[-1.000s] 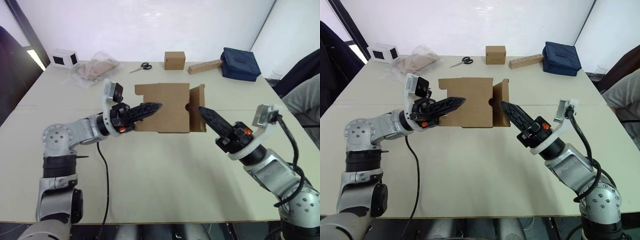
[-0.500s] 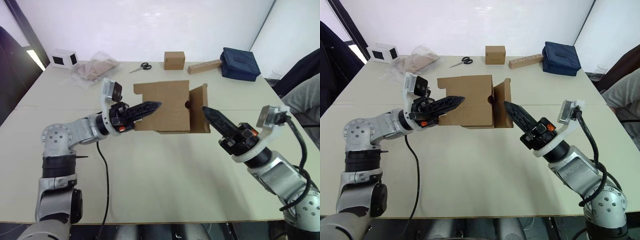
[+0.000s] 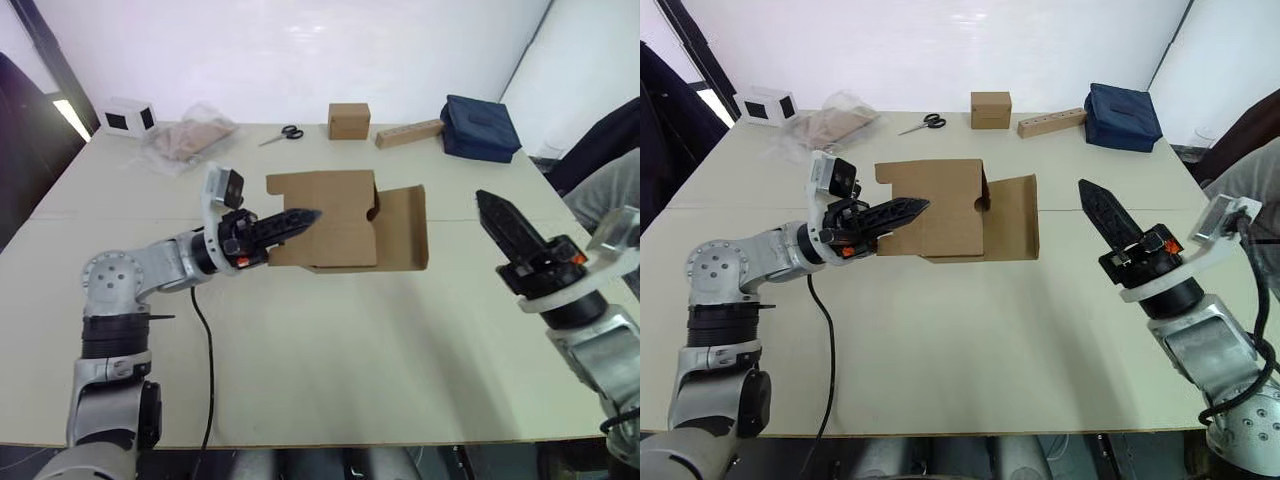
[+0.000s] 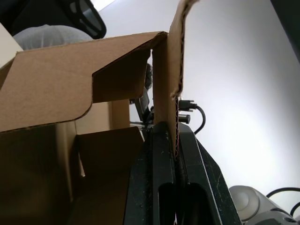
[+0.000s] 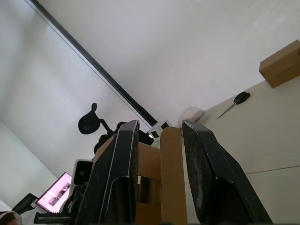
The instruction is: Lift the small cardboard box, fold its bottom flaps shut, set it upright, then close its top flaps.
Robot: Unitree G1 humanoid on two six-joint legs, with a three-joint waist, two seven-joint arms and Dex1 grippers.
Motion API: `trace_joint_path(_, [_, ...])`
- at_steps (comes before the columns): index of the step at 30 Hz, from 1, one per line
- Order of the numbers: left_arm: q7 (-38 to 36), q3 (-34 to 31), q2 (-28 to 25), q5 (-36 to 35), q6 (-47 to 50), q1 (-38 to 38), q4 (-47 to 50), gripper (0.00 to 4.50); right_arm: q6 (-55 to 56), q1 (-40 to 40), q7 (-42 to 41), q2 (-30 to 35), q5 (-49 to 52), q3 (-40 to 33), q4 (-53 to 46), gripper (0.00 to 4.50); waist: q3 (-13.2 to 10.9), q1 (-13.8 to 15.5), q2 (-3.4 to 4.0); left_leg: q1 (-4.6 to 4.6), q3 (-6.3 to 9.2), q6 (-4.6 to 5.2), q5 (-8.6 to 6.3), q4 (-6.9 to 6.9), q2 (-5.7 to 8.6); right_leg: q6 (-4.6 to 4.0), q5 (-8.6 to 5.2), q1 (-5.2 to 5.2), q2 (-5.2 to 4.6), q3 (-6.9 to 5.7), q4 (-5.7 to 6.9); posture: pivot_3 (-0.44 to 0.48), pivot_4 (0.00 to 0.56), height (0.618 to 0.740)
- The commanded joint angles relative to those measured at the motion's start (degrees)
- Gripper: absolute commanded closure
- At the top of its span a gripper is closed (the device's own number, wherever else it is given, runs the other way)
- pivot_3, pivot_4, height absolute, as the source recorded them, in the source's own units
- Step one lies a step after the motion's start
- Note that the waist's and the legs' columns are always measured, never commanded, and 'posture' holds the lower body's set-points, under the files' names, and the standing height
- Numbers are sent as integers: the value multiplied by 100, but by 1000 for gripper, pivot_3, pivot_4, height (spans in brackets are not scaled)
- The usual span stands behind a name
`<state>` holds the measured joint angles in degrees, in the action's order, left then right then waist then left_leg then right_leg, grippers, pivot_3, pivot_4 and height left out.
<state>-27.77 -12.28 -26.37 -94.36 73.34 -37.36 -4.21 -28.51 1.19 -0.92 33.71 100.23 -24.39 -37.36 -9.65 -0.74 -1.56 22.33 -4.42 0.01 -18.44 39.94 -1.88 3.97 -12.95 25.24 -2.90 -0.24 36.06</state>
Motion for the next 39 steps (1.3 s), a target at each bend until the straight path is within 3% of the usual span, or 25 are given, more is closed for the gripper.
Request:
trace_joint_path(1, [-72, -44, -11, -150, -33, -61, 161, 4500, -27, -18, -167, -80, -146, 163, 36, 3063, 0, -1, 0, 0, 1, 0, 0, 0, -2, 0, 0, 1, 2, 0, 1, 0, 150, 740])
trace_joint_path(13, [6, -38, 5, -268, -56, -116, 186, 4500, -175, -129, -443, -453, -649, 603, 617, 3063, 0, 10, 0, 3, 1, 1, 0, 0, 1, 0, 0, 0, -1, 0, -2, 0, 150, 740])
trace_joint_path(23, [123, -32, 53, -338, -133, -87, 196, 4500, 5, -613, 217, -1286, -364, 1312, -62, 3063, -2, -1, 8, 2, 1, 1, 0, -1, -1, 0, 0, 4, 0, 0, 1, 0, 150, 740])
trace_joint_path(39, [251, -38, 117, -330, -205, -50, 167, 4500, 254, -908, 730, -1459, -72, 1792, -621, 3063, -2, 1, 8, 4, 1, 1, 0, -1, 0, 0, 0, 4, -2, 0, 0, 0, 150, 740])
